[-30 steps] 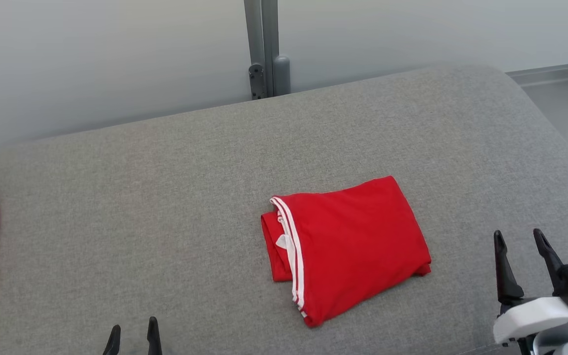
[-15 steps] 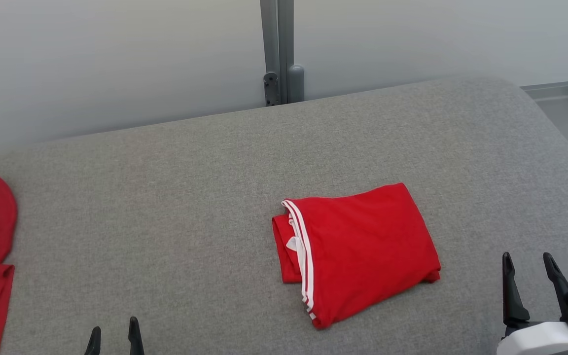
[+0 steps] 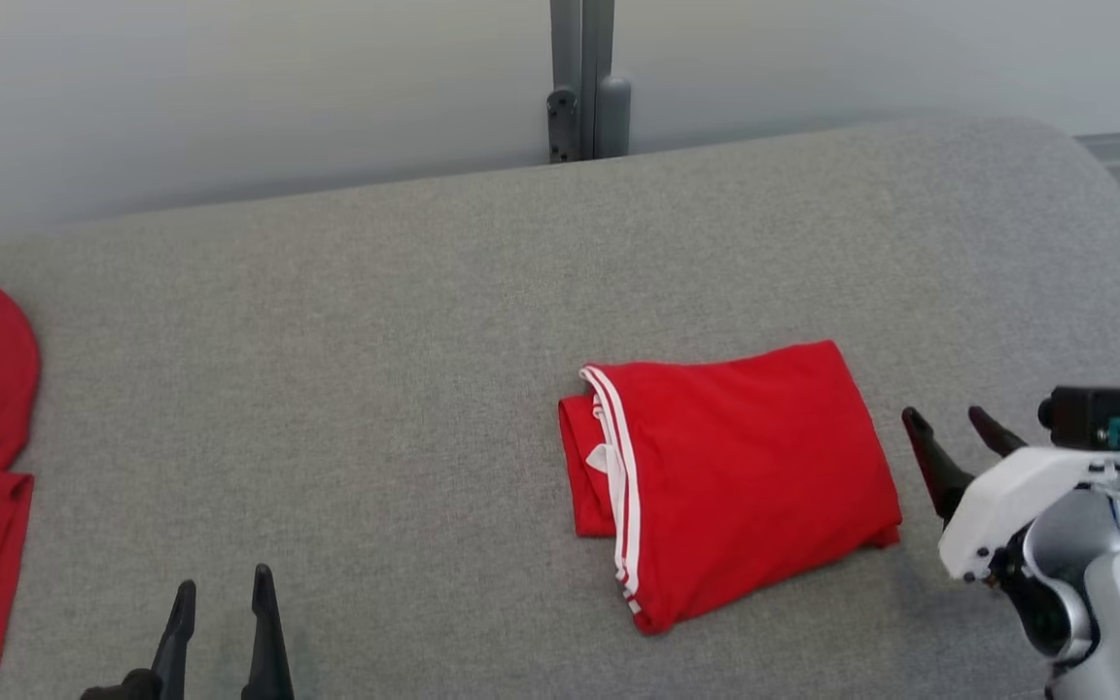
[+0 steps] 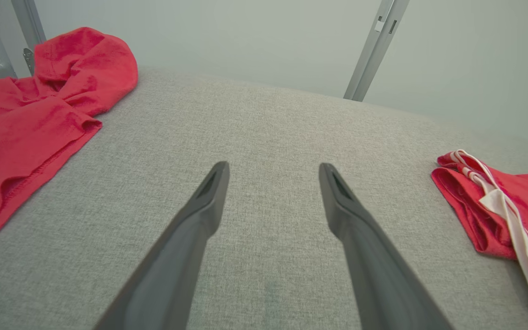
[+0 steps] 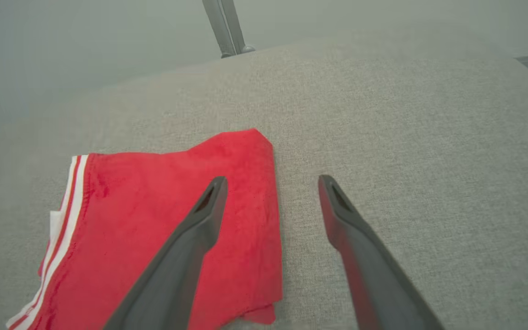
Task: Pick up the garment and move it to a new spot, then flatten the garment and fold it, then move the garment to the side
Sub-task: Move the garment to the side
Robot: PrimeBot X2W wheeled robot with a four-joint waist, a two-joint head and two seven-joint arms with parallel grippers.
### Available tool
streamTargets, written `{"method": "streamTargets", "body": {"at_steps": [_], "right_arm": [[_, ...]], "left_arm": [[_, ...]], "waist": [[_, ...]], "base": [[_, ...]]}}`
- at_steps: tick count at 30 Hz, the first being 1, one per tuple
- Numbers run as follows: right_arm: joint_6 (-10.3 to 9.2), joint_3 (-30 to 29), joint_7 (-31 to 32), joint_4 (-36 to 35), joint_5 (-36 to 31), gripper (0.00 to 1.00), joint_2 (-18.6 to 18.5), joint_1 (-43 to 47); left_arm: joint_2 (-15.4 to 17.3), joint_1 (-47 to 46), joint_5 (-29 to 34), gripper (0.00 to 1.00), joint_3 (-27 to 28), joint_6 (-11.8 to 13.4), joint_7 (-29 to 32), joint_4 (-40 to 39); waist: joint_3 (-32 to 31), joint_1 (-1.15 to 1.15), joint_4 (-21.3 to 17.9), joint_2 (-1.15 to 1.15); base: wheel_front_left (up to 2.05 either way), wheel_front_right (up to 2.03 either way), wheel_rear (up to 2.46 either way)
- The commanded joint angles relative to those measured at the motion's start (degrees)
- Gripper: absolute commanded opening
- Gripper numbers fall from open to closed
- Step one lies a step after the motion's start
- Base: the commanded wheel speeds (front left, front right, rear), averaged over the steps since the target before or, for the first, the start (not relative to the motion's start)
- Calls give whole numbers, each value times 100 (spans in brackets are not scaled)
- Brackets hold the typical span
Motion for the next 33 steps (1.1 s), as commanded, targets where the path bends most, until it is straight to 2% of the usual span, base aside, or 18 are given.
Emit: {"method": "streamTargets", "body": {"at_steps": [1,4,8,16,17,22,26,28,33], "right_arm": [[-5,6,377,94,-90,100,-122,-243],[-2,-8,966,344,-237,100,-11,-621],[-4,-69,1317,761,-393,100,91,-918],[-2,-45,1375,1348,-142,100,245,-1147],[-2,-26,1321,1359,-48,0,259,-1187],[-2,90,1168,1272,327,0,158,-1319],[-7,288,1150,1150,481,0,-114,-1405],[-8,294,1067,1134,480,0,-308,-1522],[-4,115,763,1260,278,0,-489,-2037]], "left_arm": [[12,-166,40,100,4,-42,1,10],[16,-284,56,100,29,-71,1,63],[15,-446,29,100,20,-111,1,107],[15,-526,35,100,102,-153,1,141],[15,-538,54,100,111,-149,1,133],[13,-528,99,100,187,-149,1,28],[15,-476,222,100,260,-185,1,-17],[15,-564,290,100,338,-210,1,-77],[211,-772,458,100,373,-263,1,-207]], "waist": [[402,0,140,0],[590,0,226,0],[746,0,376,0],[835,0,460,0],[841,0,443,0],[893,0,135,0],[1006,0,-341,0],[1130,0,-605,0],[1629,0,-1121,0]], "base": [[0,0,0],[0,0,0],[0,0,0],[0,0,0],[0,0,0],[0,0,0],[0,0,0],[0,0,0],[0,0,0]]}}
